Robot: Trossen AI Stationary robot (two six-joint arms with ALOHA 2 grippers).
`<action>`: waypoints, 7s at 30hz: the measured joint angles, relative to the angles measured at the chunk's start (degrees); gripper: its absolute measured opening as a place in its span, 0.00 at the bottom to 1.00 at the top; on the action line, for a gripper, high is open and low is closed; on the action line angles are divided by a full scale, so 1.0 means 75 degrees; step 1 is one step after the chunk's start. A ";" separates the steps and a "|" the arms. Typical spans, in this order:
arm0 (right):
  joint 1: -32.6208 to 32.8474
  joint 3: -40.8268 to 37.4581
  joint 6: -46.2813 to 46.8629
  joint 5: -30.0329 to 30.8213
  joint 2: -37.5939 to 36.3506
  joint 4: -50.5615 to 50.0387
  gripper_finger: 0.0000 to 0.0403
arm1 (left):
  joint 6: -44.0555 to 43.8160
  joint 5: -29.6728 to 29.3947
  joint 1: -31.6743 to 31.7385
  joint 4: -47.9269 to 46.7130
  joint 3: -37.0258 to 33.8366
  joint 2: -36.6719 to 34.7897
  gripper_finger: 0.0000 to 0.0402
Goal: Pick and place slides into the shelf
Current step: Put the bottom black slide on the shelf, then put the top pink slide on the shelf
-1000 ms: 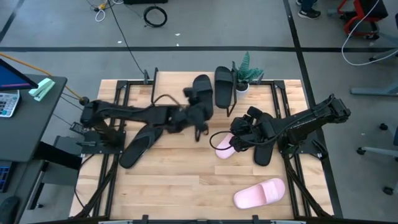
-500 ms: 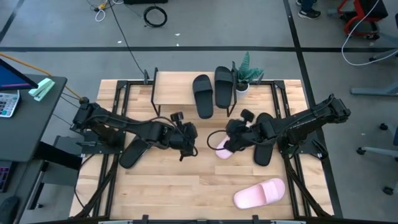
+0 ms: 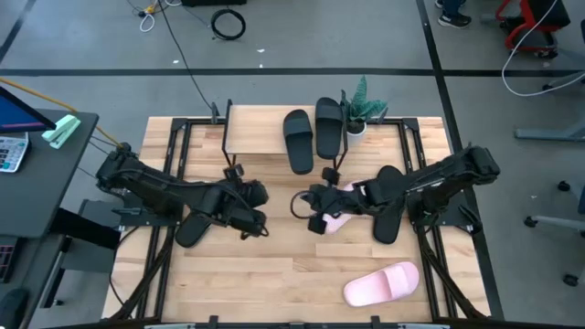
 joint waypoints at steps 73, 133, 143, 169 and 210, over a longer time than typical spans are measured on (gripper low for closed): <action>0.1771 0.0026 0.1412 0.4553 -0.2369 -0.3774 0.01 | 0.3051 0.4182 0.6505 0.4986 0.0000 0.1453 0.01; 0.2686 -0.1047 0.3498 0.3633 -0.2343 -0.4101 0.01 | 0.4608 0.3614 0.5073 0.5987 0.0015 -0.0258 0.06; 0.3055 -0.1475 0.5281 0.3617 -0.2343 -0.4097 0.01 | 0.5589 0.4903 0.2834 0.5342 0.0012 -0.0597 0.02; 0.1843 -0.1472 0.9852 0.1506 -0.2353 -0.8433 0.01 | 0.6674 0.4905 0.1787 1.0098 0.0000 0.3761 0.44; 0.0867 -0.1463 0.8815 0.1858 -0.2695 -0.8219 0.02 | 0.6185 0.5228 0.2679 1.0177 0.1297 0.5320 0.38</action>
